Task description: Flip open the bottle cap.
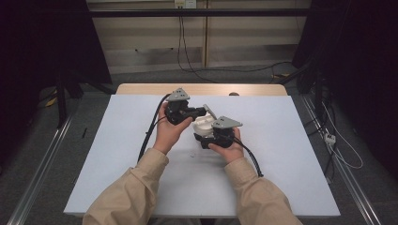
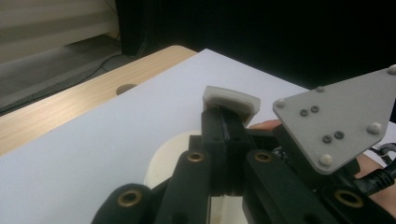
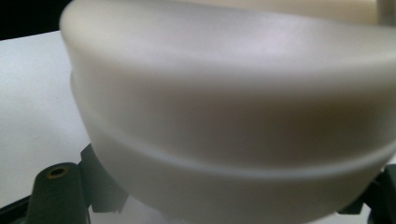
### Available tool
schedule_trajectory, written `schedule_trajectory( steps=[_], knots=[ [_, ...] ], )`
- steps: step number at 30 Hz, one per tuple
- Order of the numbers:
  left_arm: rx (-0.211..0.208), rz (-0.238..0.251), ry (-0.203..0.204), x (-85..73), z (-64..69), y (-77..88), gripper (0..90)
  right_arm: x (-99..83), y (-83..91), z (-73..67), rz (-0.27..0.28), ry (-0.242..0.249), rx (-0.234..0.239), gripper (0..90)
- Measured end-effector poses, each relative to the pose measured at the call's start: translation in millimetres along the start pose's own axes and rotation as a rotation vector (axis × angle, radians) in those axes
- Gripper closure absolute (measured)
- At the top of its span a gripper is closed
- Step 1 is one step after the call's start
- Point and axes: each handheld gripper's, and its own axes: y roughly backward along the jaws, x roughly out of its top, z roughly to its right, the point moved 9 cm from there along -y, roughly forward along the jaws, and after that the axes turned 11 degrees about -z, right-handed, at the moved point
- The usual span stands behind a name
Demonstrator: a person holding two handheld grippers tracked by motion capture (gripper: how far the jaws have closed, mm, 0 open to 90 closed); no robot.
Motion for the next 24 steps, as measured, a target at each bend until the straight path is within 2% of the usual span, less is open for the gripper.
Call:
schedule_trajectory(
  steps=[24],
  knots=[
    [-0.011,0.015,0.003,11.5,3.6,-6.6,90.0,-0.1,0.0,0.2,-0.001,0.000,-0.001,18.1]
  ],
)
